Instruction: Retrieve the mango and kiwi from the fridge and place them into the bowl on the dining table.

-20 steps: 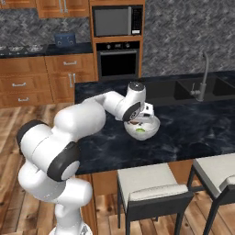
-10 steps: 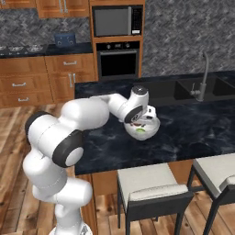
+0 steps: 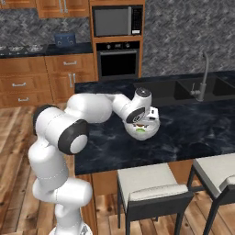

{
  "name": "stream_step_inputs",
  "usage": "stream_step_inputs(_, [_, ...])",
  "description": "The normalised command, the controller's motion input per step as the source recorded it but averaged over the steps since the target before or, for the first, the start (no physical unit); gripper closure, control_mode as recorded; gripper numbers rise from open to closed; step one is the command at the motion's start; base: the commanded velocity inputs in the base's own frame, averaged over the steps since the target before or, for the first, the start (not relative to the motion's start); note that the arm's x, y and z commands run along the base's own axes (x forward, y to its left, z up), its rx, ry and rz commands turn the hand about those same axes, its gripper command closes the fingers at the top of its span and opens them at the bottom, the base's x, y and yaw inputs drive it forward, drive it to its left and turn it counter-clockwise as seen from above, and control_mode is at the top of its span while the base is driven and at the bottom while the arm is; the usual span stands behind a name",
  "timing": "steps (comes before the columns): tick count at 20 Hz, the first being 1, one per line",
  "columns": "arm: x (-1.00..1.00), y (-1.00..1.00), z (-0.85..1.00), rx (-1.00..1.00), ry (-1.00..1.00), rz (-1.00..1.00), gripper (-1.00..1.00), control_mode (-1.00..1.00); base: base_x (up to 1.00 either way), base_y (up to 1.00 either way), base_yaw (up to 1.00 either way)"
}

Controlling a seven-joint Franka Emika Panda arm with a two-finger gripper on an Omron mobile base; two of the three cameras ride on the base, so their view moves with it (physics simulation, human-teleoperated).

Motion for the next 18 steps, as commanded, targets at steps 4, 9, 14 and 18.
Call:
stream_step_inputs(4, [0.30, -0.01, -0.15, 0.00, 0.00, 0.00, 1.00, -1.00, 0.00, 0.00, 0.00])
stream_step_inputs(9, [0.23, 0.00, -0.07, 0.00, 0.00, -0.02, 1.00, -1.00, 0.00, 0.00, 0.00])
stream_step_inputs(14, [0.20, 0.00, -0.05, 0.00, 0.00, -0.03, 1.00, -1.00, 0.00, 0.00, 0.00])
stream_step_inputs(18, [0.22, 0.00, -0.18, 0.00, 0.00, -0.01, -1.00, -1.00, 0.00, 0.00, 0.00])
